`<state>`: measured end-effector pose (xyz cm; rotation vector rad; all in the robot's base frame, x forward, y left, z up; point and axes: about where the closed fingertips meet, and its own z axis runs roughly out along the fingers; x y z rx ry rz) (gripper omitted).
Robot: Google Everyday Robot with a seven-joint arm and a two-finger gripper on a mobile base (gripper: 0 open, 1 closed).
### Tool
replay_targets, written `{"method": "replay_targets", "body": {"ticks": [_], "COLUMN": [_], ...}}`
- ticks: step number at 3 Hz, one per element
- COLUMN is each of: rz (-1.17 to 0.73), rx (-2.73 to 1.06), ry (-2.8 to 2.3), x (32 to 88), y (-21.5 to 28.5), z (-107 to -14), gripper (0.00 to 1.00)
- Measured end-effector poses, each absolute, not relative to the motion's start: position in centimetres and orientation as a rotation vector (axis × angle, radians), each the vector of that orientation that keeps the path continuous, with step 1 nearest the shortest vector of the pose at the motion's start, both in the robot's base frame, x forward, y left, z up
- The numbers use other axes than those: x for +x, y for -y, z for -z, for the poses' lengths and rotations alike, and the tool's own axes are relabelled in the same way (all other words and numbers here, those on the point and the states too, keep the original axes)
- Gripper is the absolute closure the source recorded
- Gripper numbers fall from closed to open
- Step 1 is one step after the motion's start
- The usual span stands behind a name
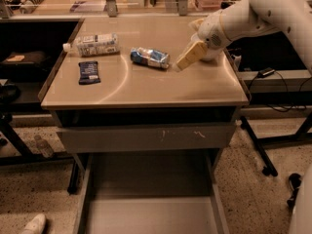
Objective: Place redbull can into middle drawer
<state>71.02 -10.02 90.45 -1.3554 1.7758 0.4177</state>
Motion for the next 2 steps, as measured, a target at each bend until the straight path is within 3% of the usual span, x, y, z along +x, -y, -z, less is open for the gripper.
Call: {"method": "replay_targets", "body": {"ticks": [2], "rz": [-0.486], "rx": [-1.338], "ry": [-1.884], "x": [73.7], "y": [7.1], "z": [-88.7], "gripper": [0.0]}}
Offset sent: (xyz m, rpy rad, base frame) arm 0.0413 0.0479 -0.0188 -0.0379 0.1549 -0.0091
